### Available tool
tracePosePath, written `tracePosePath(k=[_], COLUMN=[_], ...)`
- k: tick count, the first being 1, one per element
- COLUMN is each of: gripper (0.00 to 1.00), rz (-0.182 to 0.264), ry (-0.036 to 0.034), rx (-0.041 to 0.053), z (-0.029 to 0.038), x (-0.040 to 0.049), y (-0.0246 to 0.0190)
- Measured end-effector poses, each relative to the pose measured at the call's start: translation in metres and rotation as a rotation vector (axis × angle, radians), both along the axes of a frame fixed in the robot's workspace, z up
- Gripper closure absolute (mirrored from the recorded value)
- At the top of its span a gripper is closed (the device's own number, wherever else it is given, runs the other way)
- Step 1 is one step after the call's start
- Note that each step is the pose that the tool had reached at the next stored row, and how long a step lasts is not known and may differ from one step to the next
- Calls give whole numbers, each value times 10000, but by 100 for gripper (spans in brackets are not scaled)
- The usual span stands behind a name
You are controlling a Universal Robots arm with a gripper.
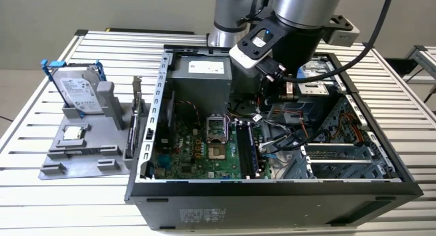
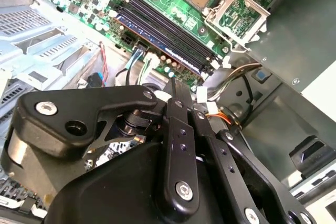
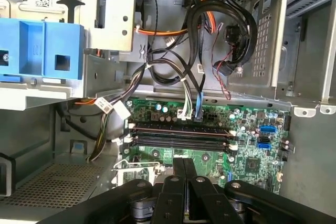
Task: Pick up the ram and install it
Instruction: 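Press down the ram until it locks into place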
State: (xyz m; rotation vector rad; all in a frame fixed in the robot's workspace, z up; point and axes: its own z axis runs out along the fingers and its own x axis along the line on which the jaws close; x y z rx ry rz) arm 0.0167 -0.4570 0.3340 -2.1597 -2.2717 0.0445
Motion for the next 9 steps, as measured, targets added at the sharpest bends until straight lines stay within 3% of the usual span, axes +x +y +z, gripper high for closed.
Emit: tracePosePath(k=[9], gripper=[100], rz=[0], ry=[0], rx=[-1], z=[18], x=[0], y=[0])
